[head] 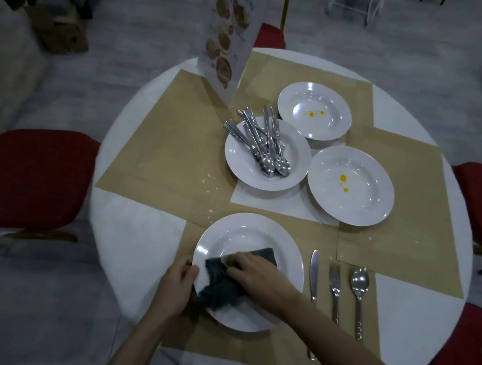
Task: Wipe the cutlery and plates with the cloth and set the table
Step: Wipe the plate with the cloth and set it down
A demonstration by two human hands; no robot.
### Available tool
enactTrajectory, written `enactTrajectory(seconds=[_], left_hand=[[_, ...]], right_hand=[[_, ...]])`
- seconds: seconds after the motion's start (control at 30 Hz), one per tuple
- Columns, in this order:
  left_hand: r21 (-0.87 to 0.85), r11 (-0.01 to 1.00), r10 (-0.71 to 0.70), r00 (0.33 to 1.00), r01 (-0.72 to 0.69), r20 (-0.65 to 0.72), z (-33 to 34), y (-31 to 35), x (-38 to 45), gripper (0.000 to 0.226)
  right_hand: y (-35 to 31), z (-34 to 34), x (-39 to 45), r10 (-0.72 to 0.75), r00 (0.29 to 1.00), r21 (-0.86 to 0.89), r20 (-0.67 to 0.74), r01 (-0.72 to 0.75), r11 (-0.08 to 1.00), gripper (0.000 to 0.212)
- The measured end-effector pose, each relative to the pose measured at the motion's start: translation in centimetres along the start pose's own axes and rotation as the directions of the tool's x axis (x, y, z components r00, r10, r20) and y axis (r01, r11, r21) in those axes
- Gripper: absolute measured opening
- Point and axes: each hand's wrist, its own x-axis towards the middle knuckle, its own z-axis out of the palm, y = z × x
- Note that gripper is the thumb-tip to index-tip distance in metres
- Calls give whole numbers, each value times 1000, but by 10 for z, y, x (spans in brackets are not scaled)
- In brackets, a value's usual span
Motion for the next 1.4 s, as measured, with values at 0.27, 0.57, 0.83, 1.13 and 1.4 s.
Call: enactTrajectory(seconds=[0.27, 0.57, 0.83, 1.13, 1.4], left_hand=[[-83, 996, 47, 999, -45, 25, -6, -22, -5, 25], [-226, 974, -37, 997, 22, -65, 7, -37, -41, 20], [-212, 977, -38, 997, 24, -63, 12, -36, -54, 12], [217, 973, 145, 945, -81, -293, 5, -11, -55, 5], [185, 918, 374, 922, -352, -102, 58, 50, -58, 12]], right_hand=[[16, -7, -77, 312, 932, 31, -186, -311, 950, 38], [0, 2, -102, 686, 663, 477, -300, -518, 710, 39], [-10, 5, -90, 786, 576, 717, -226, -448, 534, 21], [-2, -4, -95, 902, 431, 953, -19, -265, 147, 14], [19, -22, -125, 918, 387, 991, 85, -128, -38, 22]])
